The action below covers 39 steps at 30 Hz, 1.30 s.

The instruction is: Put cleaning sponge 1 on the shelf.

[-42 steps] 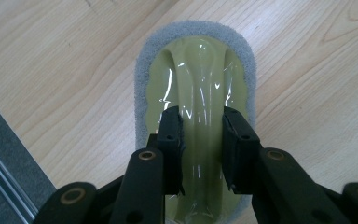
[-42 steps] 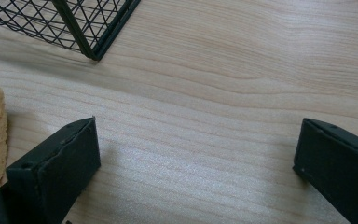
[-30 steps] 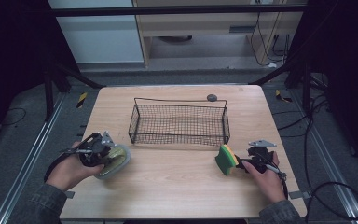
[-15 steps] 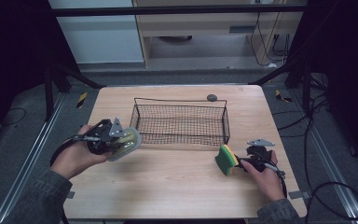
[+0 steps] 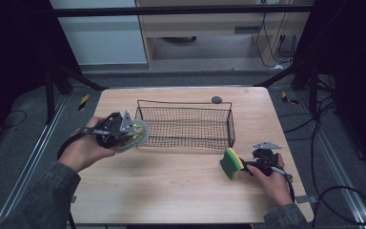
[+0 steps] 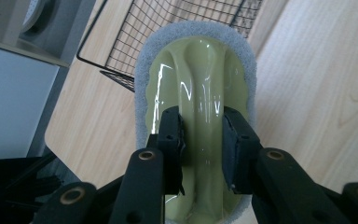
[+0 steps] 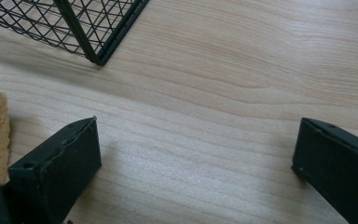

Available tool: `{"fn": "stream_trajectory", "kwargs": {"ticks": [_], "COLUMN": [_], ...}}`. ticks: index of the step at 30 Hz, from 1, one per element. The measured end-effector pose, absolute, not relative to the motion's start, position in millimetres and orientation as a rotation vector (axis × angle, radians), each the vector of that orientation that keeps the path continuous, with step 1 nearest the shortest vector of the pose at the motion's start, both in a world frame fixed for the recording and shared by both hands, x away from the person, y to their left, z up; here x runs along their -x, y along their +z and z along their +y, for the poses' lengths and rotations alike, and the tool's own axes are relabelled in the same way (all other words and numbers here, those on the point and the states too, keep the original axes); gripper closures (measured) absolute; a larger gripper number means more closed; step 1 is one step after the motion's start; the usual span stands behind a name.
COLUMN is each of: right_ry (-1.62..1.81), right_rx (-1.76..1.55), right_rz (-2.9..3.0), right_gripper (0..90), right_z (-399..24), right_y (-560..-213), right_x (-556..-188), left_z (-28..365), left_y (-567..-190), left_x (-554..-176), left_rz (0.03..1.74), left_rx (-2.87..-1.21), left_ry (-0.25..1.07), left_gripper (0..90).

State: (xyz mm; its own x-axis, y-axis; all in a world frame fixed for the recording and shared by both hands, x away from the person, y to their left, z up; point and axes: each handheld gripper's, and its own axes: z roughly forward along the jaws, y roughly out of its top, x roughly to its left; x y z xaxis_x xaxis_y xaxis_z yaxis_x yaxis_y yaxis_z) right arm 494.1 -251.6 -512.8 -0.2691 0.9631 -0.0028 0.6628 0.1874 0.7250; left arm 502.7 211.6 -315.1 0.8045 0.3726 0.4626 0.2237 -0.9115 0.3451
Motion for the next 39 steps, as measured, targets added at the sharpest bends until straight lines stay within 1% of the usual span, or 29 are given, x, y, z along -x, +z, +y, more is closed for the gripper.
{"fn": "stream_trajectory", "kwargs": {"ticks": [8,12,16,21,28,35,39], "right_ry": [0.854,0.852,0.853,0.858,0.851,0.851,0.851], "right_rx": [-1.524,-1.522,-1.518,-1.513,-1.514,-1.513,-1.514], "right_rz": [1.998,2.0,2.004,2.007,2.005,2.005,2.003], "right_gripper": [1.2,1.1,1.1,1.1,1.1,1.1,1.1], "right_z": [-258,-258,-259,-262,-266,-266,-265], "right_y": [-513,-513,-513,-513,-513,-513,-513], "right_x": [-491,-491,-491,-489,-487,-487,-487], "left_z": [199,194,188,174,169,166,167], "left_y": [-303,-297,-296,-306,-311,-319,-323], "left_x": [-528,-544,-556,-571,-580,-587,-590], "left_rz": [0.445,0.391,0.381,0.365,0.366,0.362,0.357], "left_rx": [-2.687,-2.67,-2.652,-2.677,-2.664,-2.694,-2.7], "left_ry": [0.857,0.891,0.917,0.942,0.927,0.926,0.949], "left_gripper": [71.0,71.0,71.0,70.9,70.9,70.9,70.9]}}
